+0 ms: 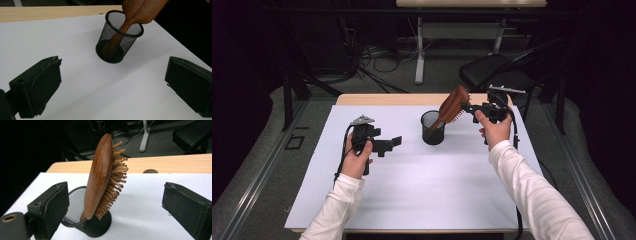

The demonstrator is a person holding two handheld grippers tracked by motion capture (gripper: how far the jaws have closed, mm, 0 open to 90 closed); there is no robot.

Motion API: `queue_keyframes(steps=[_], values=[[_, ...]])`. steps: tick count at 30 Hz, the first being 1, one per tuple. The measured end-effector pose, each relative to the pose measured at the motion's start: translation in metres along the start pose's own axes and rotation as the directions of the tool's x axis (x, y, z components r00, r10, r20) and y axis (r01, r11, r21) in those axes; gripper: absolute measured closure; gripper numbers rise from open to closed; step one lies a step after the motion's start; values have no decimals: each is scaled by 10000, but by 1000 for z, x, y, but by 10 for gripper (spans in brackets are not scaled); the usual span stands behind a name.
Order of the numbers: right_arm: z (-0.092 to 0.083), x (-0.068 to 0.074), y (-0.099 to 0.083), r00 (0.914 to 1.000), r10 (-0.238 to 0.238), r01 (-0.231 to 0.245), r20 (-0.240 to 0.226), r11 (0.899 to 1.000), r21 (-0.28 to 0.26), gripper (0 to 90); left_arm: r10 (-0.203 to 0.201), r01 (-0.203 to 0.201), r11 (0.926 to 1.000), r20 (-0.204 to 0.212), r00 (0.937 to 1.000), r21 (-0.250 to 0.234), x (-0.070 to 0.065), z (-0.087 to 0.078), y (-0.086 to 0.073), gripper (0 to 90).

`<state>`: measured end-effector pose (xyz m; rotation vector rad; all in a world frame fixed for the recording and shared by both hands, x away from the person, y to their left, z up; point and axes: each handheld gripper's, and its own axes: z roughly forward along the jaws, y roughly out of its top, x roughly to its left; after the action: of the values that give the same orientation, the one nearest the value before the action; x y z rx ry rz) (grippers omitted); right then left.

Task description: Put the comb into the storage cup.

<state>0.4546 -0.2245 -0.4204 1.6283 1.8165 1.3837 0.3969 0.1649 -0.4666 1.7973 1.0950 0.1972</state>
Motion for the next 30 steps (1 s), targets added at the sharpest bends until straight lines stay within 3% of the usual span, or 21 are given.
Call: queue_keyframes(steps=[6,17,24,30], values=[[-3,6,-4,9980,-618,620,-104,9977,282,57,-35,35,10000,17,10000,-72,1,-1,1,5],[-5,17,-10,9860,-1661,1665,-120,9846,533,50,181,-181,9998,-16,9998,55,0,-3,2,5],[-6,19,-15,9714,-2372,2375,-126,9693,637,39,258,-258,9996,28,9997,61,1,-5,4,6],[-8,21,-18,9659,-2581,2591,-220,9635,674,37,313,-313,9995,68,9995,82,1,-6,5,5]])
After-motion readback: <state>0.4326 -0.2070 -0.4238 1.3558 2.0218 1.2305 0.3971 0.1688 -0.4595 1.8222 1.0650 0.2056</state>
